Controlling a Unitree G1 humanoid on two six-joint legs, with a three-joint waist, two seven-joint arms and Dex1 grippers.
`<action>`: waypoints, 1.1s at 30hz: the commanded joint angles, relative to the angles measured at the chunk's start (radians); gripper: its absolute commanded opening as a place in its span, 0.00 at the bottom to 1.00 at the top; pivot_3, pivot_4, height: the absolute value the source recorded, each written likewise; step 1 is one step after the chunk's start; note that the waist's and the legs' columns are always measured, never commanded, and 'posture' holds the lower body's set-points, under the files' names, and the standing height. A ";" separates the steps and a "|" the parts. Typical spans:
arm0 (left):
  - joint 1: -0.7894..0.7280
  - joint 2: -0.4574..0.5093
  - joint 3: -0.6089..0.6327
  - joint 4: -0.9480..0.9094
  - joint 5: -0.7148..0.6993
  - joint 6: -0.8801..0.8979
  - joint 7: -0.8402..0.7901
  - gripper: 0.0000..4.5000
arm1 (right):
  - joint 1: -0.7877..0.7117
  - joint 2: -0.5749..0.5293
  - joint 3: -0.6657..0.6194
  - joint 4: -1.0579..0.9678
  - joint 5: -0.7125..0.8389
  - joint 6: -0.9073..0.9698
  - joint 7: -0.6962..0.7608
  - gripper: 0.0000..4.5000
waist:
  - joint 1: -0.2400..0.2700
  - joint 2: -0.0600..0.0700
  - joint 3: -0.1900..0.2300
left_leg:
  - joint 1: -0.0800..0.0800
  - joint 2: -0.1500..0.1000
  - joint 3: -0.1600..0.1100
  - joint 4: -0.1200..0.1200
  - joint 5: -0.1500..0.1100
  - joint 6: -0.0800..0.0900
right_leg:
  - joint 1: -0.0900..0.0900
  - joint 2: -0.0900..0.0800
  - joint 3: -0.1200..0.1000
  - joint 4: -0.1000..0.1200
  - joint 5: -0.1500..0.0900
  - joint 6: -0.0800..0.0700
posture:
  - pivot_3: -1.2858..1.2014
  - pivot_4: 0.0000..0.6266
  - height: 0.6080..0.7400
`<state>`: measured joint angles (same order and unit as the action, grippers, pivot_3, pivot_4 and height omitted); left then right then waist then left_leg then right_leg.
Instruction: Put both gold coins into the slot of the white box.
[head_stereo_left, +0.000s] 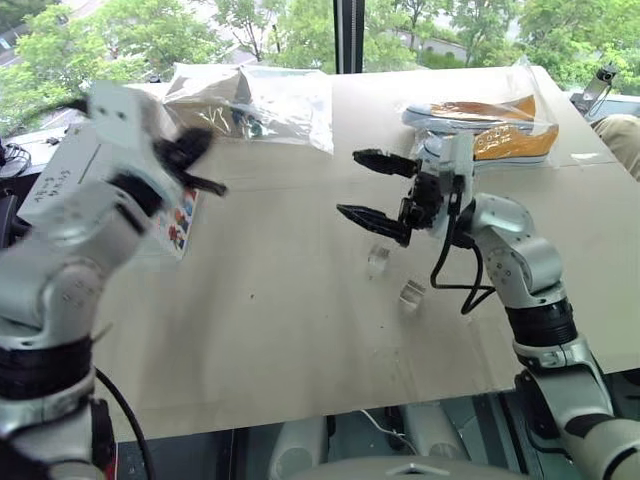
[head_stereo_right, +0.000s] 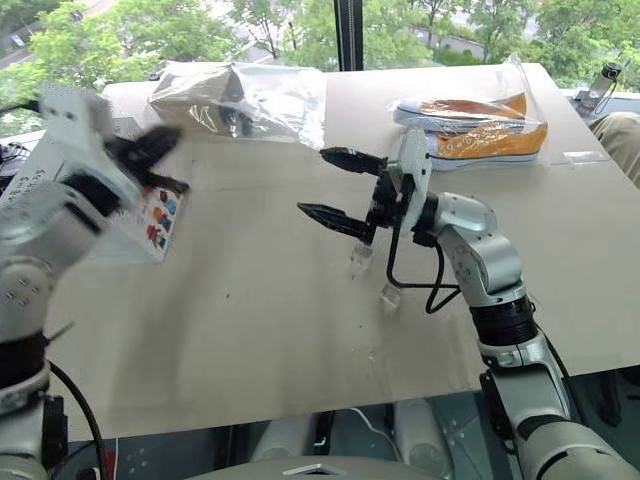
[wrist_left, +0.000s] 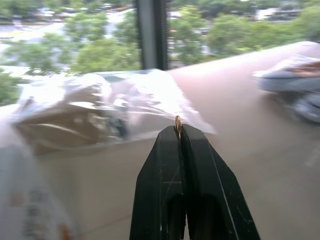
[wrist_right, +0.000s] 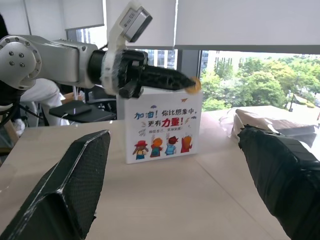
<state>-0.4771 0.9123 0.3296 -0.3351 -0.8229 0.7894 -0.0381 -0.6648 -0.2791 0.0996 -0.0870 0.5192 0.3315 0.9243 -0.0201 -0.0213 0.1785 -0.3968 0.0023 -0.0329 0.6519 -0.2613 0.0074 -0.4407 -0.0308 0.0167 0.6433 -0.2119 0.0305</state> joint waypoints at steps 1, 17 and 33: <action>-0.020 0.040 0.066 0.005 0.062 0.081 0.052 0.00 | -0.030 -0.006 -0.021 -0.044 0.026 0.048 -0.028 0.99 | 0.003 0.000 0.000 | -0.001 0.000 0.000 0.000 0.000 0.000 | -0.001 -0.001 0.000 0.000 0.000 0.000 | 0.52 0.24 1.00; -0.012 0.005 0.119 0.088 0.245 0.174 0.044 0.00 | -0.059 0.005 -0.028 -0.080 0.133 0.115 0.026 0.99 | 0.006 -0.001 0.000 | -0.006 -0.001 0.001 0.001 0.000 0.000 | -0.005 -0.003 -0.001 0.002 0.000 0.000 | 0.52 0.24 1.00; 0.042 -0.027 0.190 0.187 0.383 0.177 -0.001 0.00 | -0.064 0.009 -0.028 -0.094 0.128 0.116 0.019 0.99 | 0.003 -0.001 -0.001 | -0.003 -0.001 0.002 0.002 0.000 0.000 | -0.005 -0.004 0.001 0.008 0.000 0.000 | 0.52 0.24 1.00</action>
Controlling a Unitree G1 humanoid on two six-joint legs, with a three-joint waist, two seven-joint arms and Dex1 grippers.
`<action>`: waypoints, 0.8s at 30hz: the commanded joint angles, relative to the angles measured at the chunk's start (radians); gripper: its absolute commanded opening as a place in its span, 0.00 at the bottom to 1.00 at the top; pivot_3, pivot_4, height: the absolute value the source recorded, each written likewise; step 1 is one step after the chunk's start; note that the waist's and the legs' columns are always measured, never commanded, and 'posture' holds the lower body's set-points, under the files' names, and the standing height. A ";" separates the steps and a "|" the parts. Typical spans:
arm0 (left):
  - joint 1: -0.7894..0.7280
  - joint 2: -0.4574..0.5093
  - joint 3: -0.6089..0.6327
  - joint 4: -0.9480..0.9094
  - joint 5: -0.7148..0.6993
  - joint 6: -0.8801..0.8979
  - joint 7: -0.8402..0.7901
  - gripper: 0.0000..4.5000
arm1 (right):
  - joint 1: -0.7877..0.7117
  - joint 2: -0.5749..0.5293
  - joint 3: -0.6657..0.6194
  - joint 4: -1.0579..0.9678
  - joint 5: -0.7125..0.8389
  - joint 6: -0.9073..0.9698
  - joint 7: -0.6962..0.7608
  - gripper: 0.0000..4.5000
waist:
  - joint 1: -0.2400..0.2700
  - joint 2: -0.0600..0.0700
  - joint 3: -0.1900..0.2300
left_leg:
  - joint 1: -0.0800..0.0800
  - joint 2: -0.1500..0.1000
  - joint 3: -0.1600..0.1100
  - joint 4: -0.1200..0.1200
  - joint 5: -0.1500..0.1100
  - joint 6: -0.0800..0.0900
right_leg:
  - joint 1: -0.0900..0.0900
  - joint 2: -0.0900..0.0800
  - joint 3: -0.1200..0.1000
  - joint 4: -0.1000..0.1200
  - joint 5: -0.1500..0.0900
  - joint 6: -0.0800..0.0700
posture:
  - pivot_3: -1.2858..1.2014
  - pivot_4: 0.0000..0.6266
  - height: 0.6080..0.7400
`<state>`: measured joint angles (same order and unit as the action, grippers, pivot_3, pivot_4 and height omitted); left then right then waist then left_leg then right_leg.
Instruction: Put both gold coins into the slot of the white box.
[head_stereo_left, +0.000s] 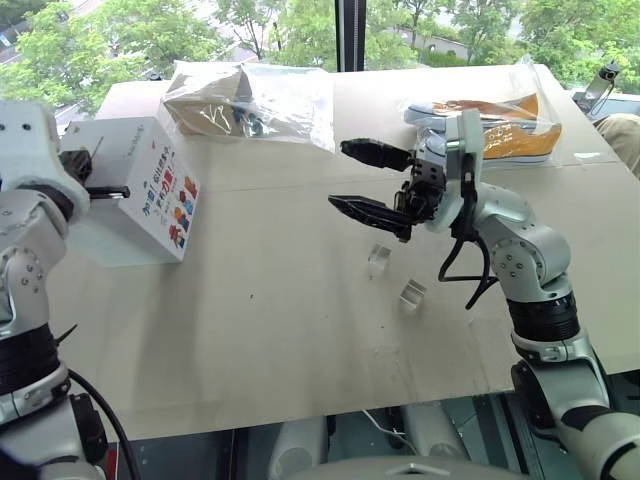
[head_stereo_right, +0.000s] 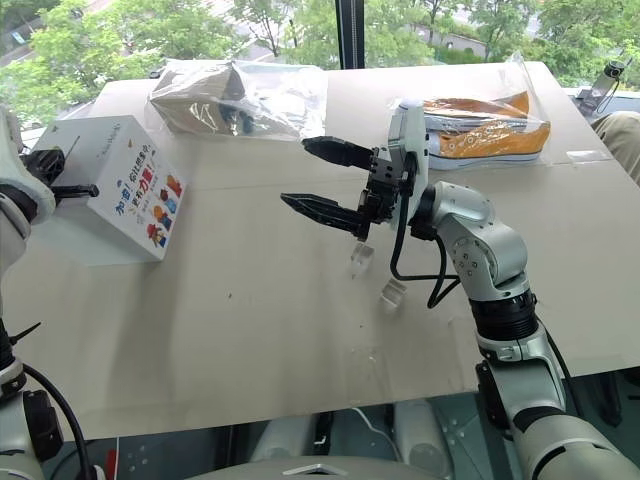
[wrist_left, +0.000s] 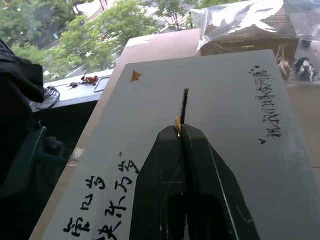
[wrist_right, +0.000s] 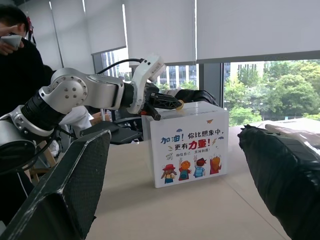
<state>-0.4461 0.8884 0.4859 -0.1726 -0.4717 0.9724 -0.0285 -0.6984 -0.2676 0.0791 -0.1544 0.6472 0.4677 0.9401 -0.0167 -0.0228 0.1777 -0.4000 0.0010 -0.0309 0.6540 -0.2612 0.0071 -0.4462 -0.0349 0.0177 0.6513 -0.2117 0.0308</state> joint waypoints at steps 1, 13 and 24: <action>0.012 -0.007 0.032 0.034 0.035 -0.008 -0.016 0.00 | -0.031 -0.002 -0.007 -0.025 -0.004 -0.022 0.004 0.99 | -0.002 0.000 0.000 | 0.001 0.000 0.001 0.000 0.000 0.000 | 0.000 0.000 0.001 0.001 0.000 0.000 | 0.52 0.24 1.00; -0.006 -0.067 0.080 0.077 0.046 -0.025 -0.049 0.49 | -0.031 0.000 -0.009 -0.011 -0.024 -0.041 0.008 1.00 | -0.003 0.001 -0.001 | 0.005 0.000 0.002 0.002 0.000 0.001 | 0.000 0.000 0.003 0.010 0.000 0.000 | 0.52 0.24 1.00; 0.145 -0.092 0.060 -0.285 -0.106 -0.234 -0.360 0.99 | 0.157 -0.164 -0.096 0.050 -0.090 -0.118 0.050 1.00 | 0.007 -0.003 -0.003 | -0.001 0.000 -0.001 0.008 0.002 -0.003 | 0.000 -0.002 0.000 0.006 0.000 -0.001 | 0.52 0.24 1.00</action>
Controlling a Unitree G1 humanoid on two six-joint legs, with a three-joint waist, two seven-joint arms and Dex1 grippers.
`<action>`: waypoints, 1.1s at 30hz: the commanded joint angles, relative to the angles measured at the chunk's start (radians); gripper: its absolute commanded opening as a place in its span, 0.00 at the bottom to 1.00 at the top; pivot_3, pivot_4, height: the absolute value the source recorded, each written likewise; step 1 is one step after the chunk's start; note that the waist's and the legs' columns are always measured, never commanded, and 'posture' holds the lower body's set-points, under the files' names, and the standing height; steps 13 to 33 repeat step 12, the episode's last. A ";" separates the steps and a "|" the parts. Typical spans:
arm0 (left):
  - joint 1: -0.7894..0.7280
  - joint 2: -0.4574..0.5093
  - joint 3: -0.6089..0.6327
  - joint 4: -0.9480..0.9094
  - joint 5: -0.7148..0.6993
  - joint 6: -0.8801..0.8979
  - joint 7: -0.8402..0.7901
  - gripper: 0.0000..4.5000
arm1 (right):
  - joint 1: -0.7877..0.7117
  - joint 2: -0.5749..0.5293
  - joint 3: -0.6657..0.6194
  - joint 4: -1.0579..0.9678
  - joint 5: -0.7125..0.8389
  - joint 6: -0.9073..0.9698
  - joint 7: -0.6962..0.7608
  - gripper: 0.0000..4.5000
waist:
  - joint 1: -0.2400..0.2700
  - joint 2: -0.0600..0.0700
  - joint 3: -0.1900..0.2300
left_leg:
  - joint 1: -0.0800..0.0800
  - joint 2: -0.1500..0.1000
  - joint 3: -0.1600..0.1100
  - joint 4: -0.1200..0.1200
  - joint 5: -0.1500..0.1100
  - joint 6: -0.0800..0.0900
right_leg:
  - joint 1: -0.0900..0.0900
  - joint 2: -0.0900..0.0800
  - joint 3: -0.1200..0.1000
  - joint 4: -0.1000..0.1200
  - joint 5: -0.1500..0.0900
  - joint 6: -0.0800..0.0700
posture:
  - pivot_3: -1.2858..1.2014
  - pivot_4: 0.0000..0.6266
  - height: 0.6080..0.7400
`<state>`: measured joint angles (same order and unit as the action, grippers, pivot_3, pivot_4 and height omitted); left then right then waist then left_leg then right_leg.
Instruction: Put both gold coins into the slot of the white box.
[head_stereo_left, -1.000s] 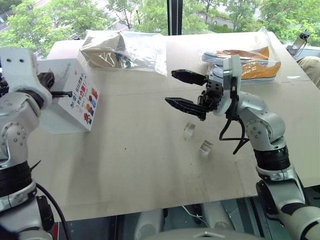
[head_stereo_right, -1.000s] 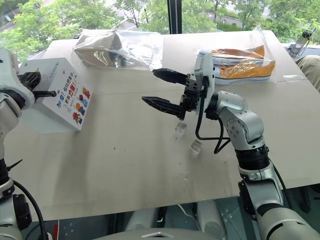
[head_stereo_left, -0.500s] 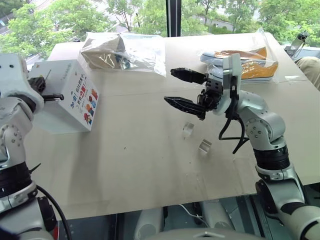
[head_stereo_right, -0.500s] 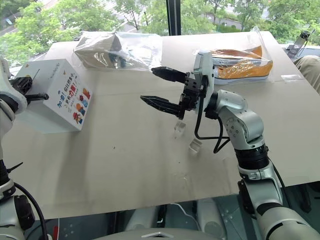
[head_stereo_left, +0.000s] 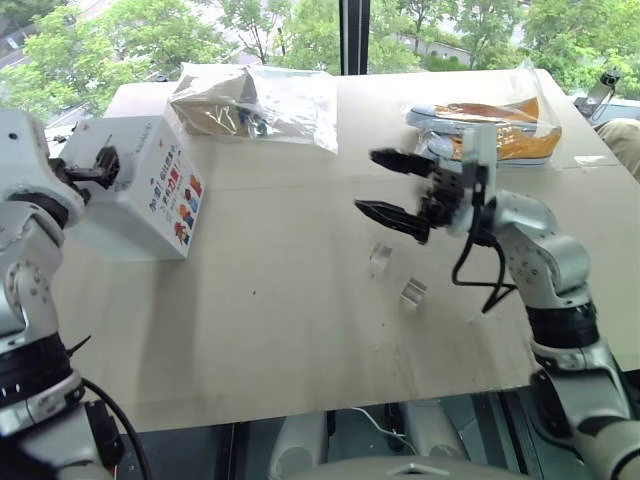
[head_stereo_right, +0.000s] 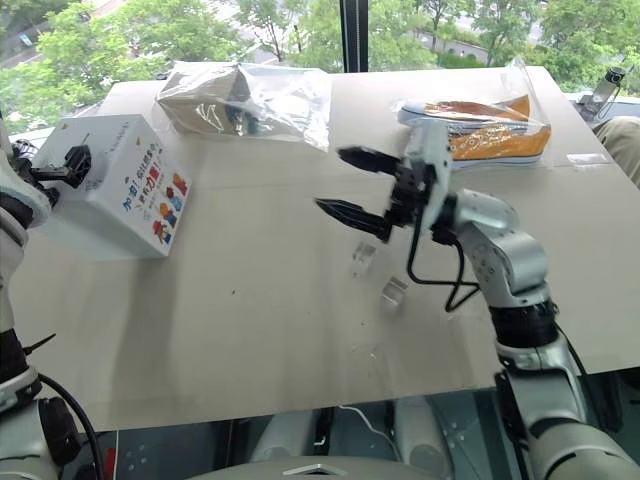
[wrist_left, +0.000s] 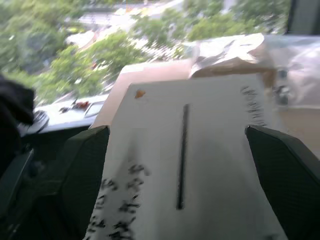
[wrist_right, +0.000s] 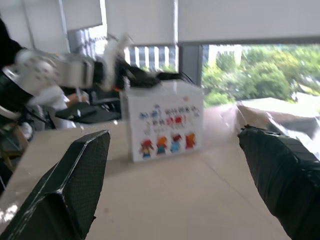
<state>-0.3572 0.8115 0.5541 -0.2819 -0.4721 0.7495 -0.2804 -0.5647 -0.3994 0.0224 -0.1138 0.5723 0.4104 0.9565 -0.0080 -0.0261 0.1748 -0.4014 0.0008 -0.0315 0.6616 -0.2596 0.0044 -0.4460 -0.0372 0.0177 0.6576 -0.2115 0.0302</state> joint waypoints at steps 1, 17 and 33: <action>0.127 -0.048 -0.034 -0.257 -0.156 0.004 -0.141 0.99 | 0.059 -0.061 -0.054 0.039 -0.027 -0.088 0.062 1.00 | -0.003 0.000 0.000 | 0.000 0.000 0.001 0.000 0.000 0.000 | 0.000 0.000 0.001 0.000 0.000 0.000 | 0.52 0.24 1.00; 0.565 -0.205 -0.310 -0.269 0.064 -0.232 -0.187 0.99 | 0.258 -0.201 -0.075 0.388 -0.192 -0.416 0.205 1.00 | -0.009 0.002 0.000 | 0.015 0.003 0.007 0.001 -0.004 0.008 | 0.010 0.010 0.007 0.003 -0.001 -0.001 | 0.52 0.24 1.00; 0.565 -0.205 -0.310 -0.269 0.064 -0.232 -0.187 0.99 | 0.258 -0.201 -0.075 0.388 -0.192 -0.416 0.205 1.00 | -0.009 0.002 0.000 | 0.015 0.003 0.007 0.001 -0.004 0.008 | 0.010 0.010 0.007 0.003 -0.001 -0.001 | 0.52 0.24 1.00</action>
